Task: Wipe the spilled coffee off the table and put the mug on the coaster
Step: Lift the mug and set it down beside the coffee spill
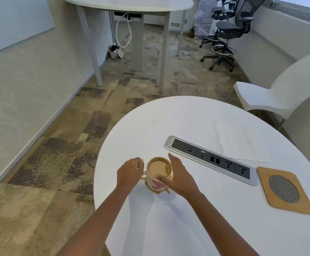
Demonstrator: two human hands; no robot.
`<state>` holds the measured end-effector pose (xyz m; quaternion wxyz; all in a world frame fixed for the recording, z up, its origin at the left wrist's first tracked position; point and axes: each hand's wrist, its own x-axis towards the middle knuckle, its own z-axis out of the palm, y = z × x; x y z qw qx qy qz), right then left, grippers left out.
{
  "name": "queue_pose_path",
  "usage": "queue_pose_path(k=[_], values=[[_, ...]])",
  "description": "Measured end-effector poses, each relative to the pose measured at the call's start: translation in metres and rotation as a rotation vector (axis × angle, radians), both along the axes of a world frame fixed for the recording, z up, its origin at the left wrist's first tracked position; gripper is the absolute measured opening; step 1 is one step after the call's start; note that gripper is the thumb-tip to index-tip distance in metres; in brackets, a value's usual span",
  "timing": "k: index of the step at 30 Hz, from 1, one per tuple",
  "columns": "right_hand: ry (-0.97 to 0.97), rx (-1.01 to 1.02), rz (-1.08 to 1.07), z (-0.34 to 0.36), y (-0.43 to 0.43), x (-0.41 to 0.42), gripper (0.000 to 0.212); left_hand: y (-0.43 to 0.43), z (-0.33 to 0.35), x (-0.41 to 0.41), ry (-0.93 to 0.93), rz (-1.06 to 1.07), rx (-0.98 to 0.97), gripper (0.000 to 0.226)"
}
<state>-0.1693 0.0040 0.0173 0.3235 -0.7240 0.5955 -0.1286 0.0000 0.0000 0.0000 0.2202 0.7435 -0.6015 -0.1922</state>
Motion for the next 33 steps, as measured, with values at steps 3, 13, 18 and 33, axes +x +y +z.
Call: queue_pose_path(k=[3,13,18,33], values=[[0.137,-0.001,0.082,0.004,-0.007,0.01,0.096,-0.003,-0.008,0.011,0.082,-0.021,0.146,0.036],[0.357,0.019,0.146,0.007,-0.019,0.027,0.099,-0.013,-0.021,0.019,0.421,-0.26,0.328,0.046],[0.366,-0.013,0.145,0.003,-0.021,0.028,0.091,-0.013,-0.028,0.021,0.465,-0.285,0.324,0.046],[0.371,-0.117,0.136,0.0,-0.028,0.029,0.08,-0.01,-0.032,0.02,0.55,-0.276,0.321,0.047]])
